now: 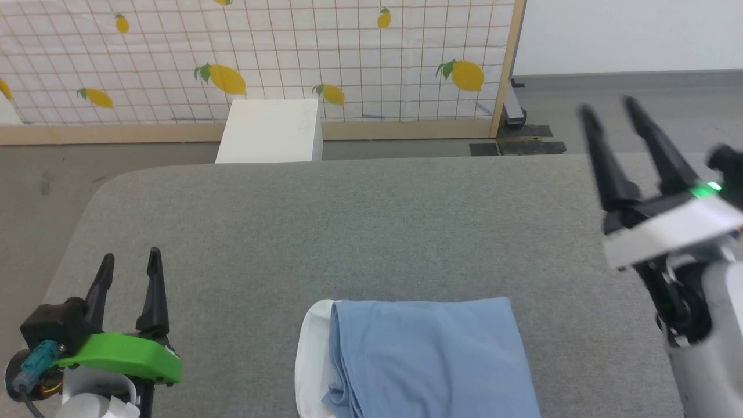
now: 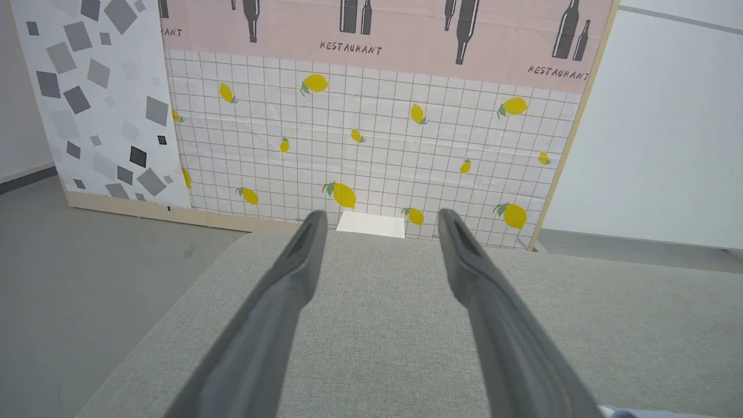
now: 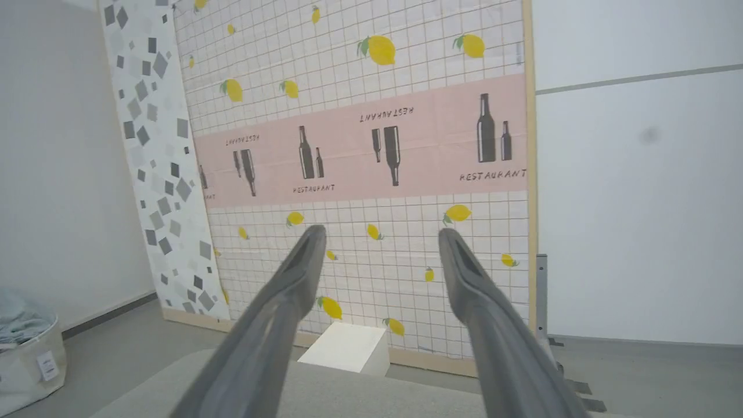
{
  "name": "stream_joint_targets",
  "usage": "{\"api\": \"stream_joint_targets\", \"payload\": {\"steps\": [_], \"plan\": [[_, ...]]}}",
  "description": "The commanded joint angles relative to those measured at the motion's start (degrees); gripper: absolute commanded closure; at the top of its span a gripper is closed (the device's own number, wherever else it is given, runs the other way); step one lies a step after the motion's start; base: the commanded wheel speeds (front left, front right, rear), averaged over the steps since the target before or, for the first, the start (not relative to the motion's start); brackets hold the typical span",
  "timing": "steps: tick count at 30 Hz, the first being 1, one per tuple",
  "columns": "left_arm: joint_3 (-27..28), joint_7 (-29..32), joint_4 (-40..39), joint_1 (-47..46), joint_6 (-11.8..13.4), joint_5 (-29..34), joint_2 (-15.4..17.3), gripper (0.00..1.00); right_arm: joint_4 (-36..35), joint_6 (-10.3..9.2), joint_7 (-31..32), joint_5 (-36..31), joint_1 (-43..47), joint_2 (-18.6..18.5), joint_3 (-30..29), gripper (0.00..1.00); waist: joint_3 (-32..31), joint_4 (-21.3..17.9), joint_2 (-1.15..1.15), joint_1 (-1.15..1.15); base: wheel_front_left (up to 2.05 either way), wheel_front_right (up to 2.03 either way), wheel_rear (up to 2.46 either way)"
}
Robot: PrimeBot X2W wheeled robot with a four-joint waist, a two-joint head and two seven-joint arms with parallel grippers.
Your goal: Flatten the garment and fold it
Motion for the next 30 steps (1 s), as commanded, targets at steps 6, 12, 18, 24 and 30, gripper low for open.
{"api": "stream_joint_targets", "payload": {"steps": [6,12,18,24,30], "plan": [[-0.77,0.09,0.42,1.17,0.52,0.07,-0.83,0.0,-0.23,-0.09,-7.38,-6.46,10.57,4.21,-9.92,0.0,-0.42,-0.69,0.23,0.0,0.0,0.0,0.0],[-1.76,0.05,1.54,1.04,0.03,-0.22,-1.45,0.0,1.54,-0.09,-7.84,-10.13,17.74,7.09,-13.05,0.0,0.0,-0.57,0.23,0.0,0.0,0.0,0.0],[-2.68,0.57,3.13,0.66,-0.33,-0.55,-1.87,0.0,3.73,-0.09,-7.48,-12.41,21.34,7.9,-12.38,0.0,0.14,-0.22,0.23,0.0,0.0,0.0,0.0],[-3.64,0.94,4.51,0.46,-0.38,-0.14,-1.8,0.0,4.98,-0.09,-6.46,-13.47,22.68,7.87,-10.56,0.0,0.0,0.22,0.23,0.0,0.0,0.0,0.0],[-4.59,0.83,5.66,0.34,0.16,1.26,-1.28,0.0,5.66,-0.09,-6.6,-13.98,22.75,7.63,-10.38,0.0,0.0,0.6,0.23,0.0,0.0,0.0,0.0]]}}
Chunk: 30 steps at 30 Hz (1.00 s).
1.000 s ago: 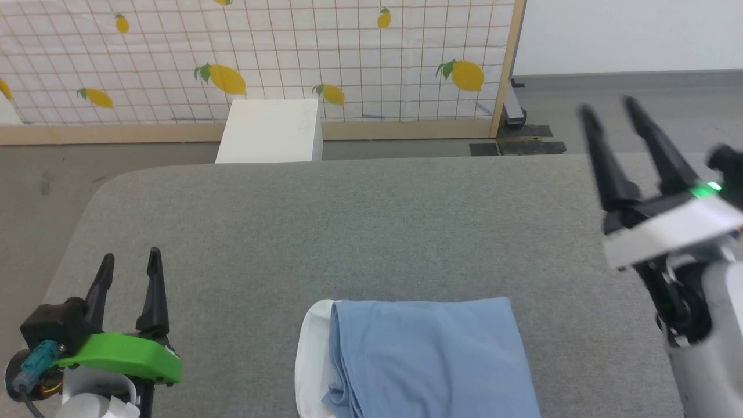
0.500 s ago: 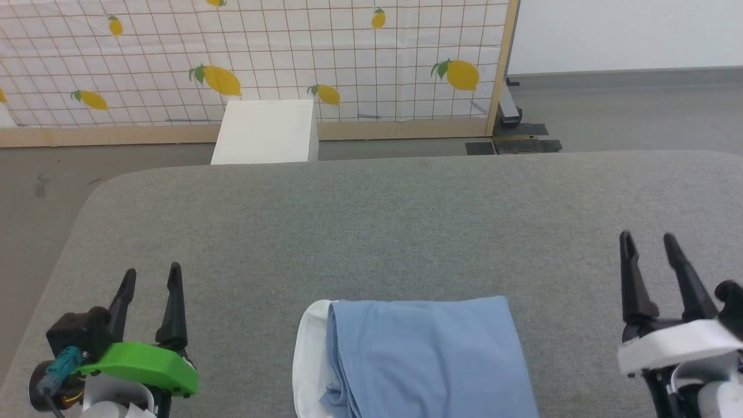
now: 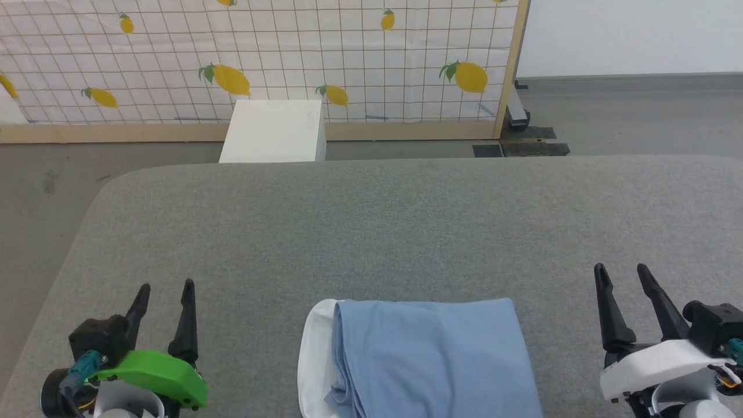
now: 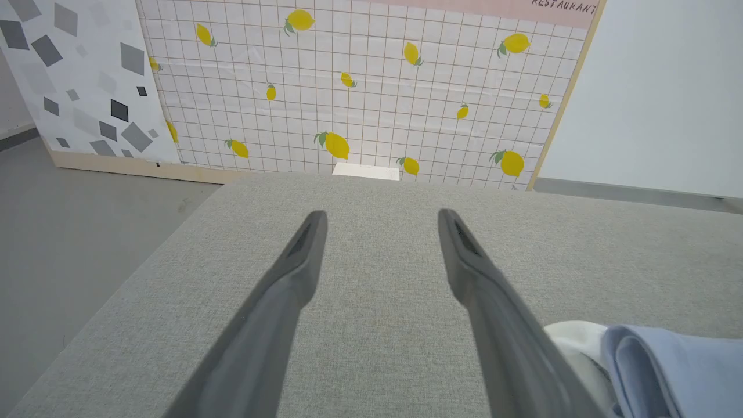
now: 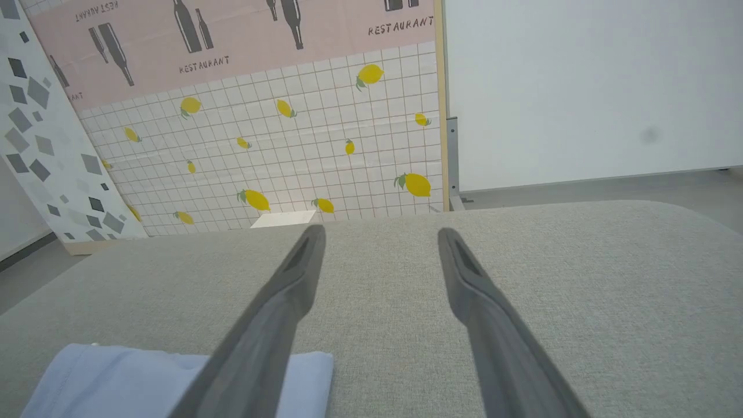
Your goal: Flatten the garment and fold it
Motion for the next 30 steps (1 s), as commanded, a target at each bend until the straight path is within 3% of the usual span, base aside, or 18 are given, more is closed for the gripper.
{"api": "stream_joint_targets", "payload": {"steps": [1,30], "plan": [[-0.32,-0.15,0.23,-0.12,0.36,0.89,0.36,0.0,0.15,-0.09,-0.07,-0.46,0.67,-0.03,-0.03,0.0,-0.01,0.06,0.23,0.0,0.0,0.0,0.0],[-1.79,-0.55,1.52,-0.2,0.38,0.22,0.18,0.0,1.32,-0.09,1.16,-1.59,1.32,1.21,-0.93,0.0,-1.25,0.0,0.23,0.0,0.0,0.0,0.0]]}}
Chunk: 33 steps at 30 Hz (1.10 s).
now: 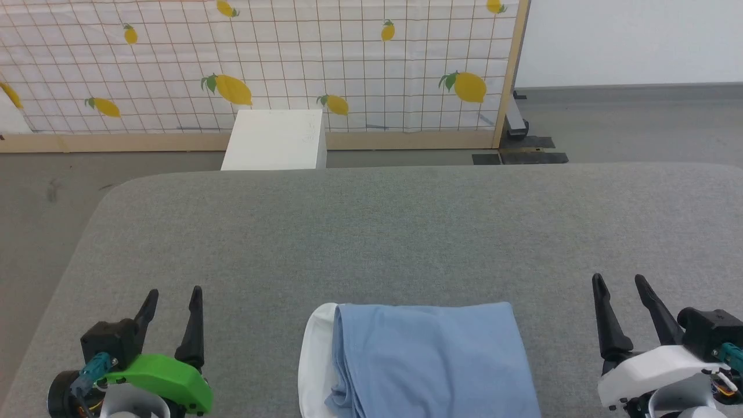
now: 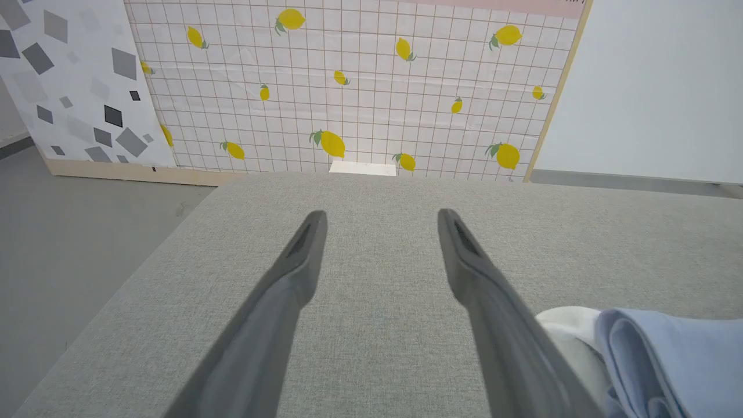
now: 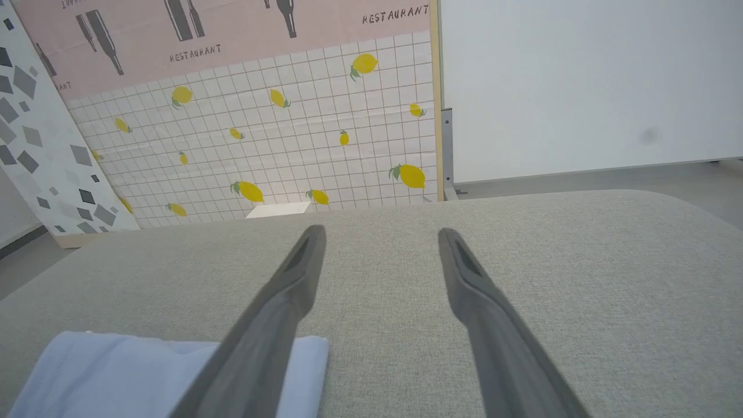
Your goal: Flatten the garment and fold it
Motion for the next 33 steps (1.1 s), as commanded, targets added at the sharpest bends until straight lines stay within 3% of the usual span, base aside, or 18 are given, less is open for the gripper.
{"api": "stream_joint_targets", "payload": {"steps": [1,14,18,22,27,33], "plan": [[-0.11,-0.48,0.0,0.03,0.4,-0.75,-0.09,0.0,0.15,-0.09,0.16,0.09,0.68,0.23,0.02,0.0,-0.12,0.0,0.23,0.0,0.0,0.0,0.0],[-0.32,-0.65,-0.59,0.18,0.65,-1.25,-0.03,0.0,0.06,-0.09,0.75,0.11,0.13,0.04,0.28,0.0,0.48,-0.13,0.23,0.0,0.0,0.0,0.0],[-0.27,-0.76,-1.08,0.11,0.64,-1.46,0.0,0.0,0.07,-0.09,4.68,1.07,-1.11,-0.51,-0.17,0.0,1.19,-0.16,0.23,0.0,0.0,0.0,0.0],[0.21,-0.93,-1.97,0.08,0.56,-1.73,0.46,0.0,-0.29,-0.09,17.75,4.13,-4.9,-4.1,1.39,0.0,2.72,-0.29,0.23,0.0,0.0,0.0,0.0],[0.94,-1.06,-3.43,-0.38,0.4,-2.03,1.34,0.0,-2.67,-0.09,39.68,10.09,-10.8,-9.53,7.34,0.0,5.71,0.55,0.23,0.0,0.0,0.0,0.0],[1.61,-1.3,-4.81,-1.76,0.05,-2.27,1.88,0.0,-3.73,-0.09,56.63,11.04,-14.16,-10.79,13.3,0.0,9.41,2.73,0.23,0.0,0.0,0.0,0.0]]}}
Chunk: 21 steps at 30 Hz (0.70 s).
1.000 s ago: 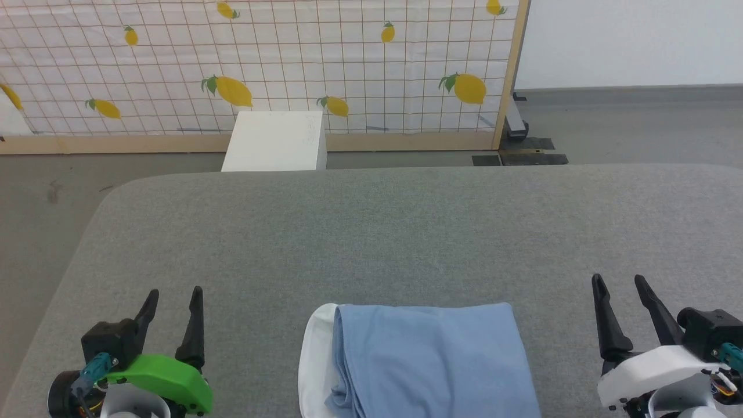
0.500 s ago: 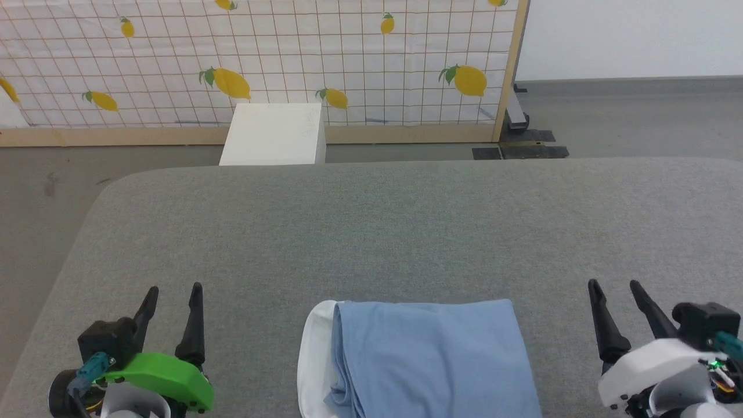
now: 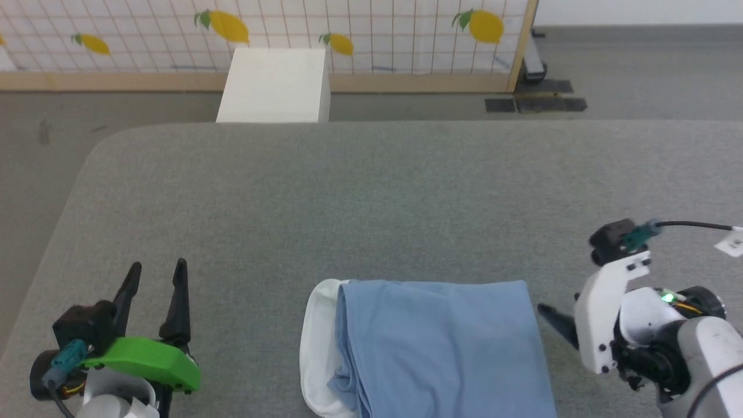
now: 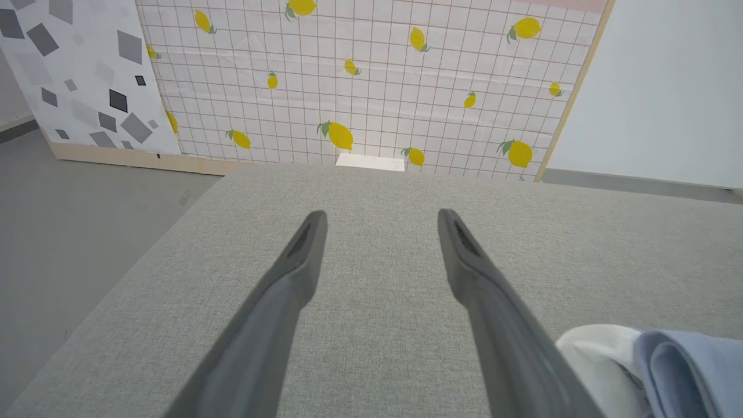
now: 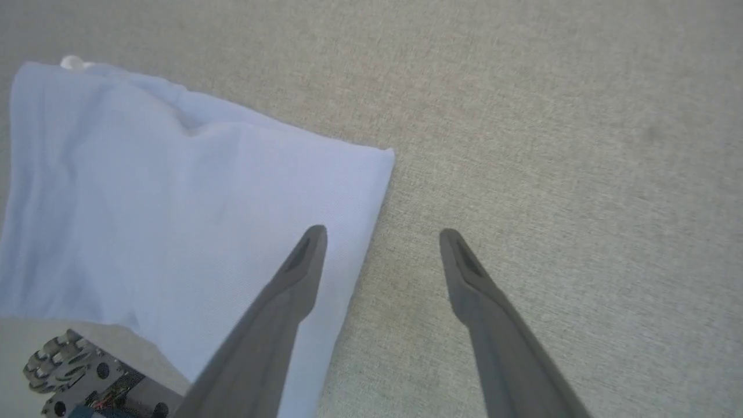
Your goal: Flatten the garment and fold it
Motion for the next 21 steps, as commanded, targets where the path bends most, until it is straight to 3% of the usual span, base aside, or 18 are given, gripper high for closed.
{"api": "stream_joint_targets", "payload": {"steps": [1,19,20,21], "plan": [[0.26,-0.4,-0.32,-1.3,-0.46,-0.26,0.45,0.0,0.41,-0.09,1.88,-0.65,-0.79,0.36,0.79,0.0,2.63,2.07,0.23,0.0,0.0,0.0,0.0],[1.26,-1.1,0.7,-4.12,-2.24,0.13,-0.03,0.0,11.16,-0.09,6.14,-6.17,1.78,5.12,7.79,0.0,5.94,5.85,0.23,0.0,0.0,0.0,0.0],[1.27,-1.11,0.8,-4.16,-2.31,0.13,-0.1,0.0,11.43,-0.09,6.31,-5.89,1.92,5.37,7.53,0.58,5.85,5.87,0.23,0.0,0.0,0.0,0.0],[1.29,-1.13,0.93,-4.19,-2.4,0.13,-0.18,0.0,11.45,-0.09,6.16,-5.77,1.97,5.56,7.34,0.85,5.73,5.89,0.23,0.0,0.0,0.0,0.0]]}}
